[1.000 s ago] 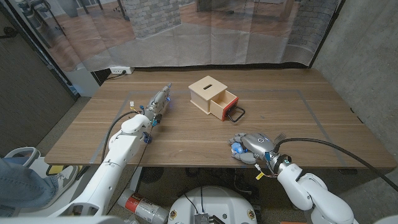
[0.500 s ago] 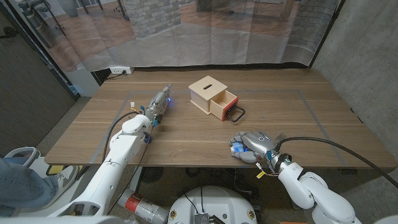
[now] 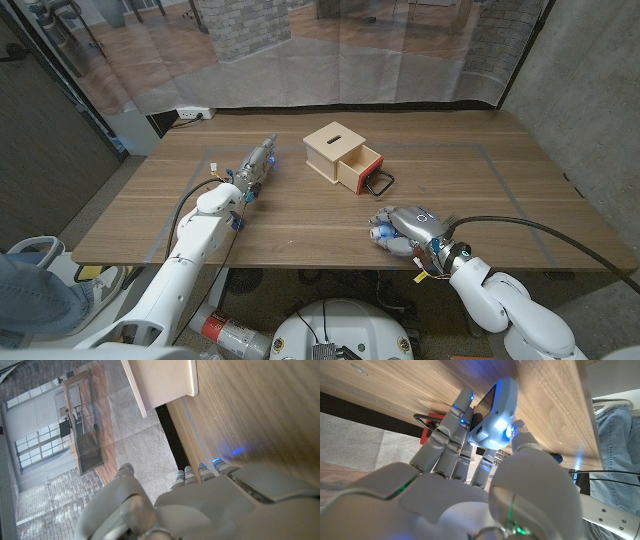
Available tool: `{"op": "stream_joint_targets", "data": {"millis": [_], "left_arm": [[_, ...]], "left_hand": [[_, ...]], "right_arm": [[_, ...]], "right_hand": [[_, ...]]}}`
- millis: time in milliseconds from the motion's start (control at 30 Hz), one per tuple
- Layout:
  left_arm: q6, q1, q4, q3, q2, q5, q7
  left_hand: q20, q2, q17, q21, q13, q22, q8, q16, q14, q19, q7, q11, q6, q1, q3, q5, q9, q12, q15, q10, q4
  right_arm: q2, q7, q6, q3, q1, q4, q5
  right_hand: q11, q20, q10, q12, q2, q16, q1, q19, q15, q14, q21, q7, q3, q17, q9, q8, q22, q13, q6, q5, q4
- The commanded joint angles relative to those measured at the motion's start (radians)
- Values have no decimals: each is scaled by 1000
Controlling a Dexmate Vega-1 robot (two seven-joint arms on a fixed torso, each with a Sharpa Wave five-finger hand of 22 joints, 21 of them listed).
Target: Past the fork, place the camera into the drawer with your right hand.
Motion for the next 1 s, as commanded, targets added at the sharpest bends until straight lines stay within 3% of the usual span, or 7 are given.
{"op": "stream_joint_targets", "data": {"millis": [33, 400, 1000], "left_arm": [[-6, -17, 24, -2, 0, 1, -8], [-12, -42, 58, 0, -2, 1, -22], [-39, -84, 107, 4, -18, 4, -34]], "left_hand": [[4, 9, 4, 0, 4, 5, 5, 6, -4, -2, -5, -5, 4, 6, -3, -6, 5, 2, 7, -1, -1], [5, 10, 4, 0, 4, 5, 6, 6, -4, -2, -5, -6, 6, 6, -4, -6, 5, 1, 7, -3, -1], [4, 11, 4, 1, 4, 5, 6, 6, -3, -2, -5, -4, 8, 7, -6, -7, 5, 2, 6, -2, -1]], "right_arm": [[8, 0, 16, 6, 13, -15, -1], [19, 13, 14, 7, 31, -28, -3], [30, 48, 26, 60, 26, -85, 20]], "right_hand": [[-110, -35, 123, -1, 39, -5, 57, 14, -106, 10, 7, 1, 11, 5, 0, -3, 6, 2, 10, -4, 0], [-111, -35, 143, -2, 43, -9, 69, 23, -106, 22, 17, 2, 12, 5, 1, -7, 7, 3, 20, -7, 0], [-116, -35, 145, -9, 43, -14, 75, 28, -104, 31, 26, 2, 9, 6, 2, -11, 9, 3, 26, -11, 3]]}}
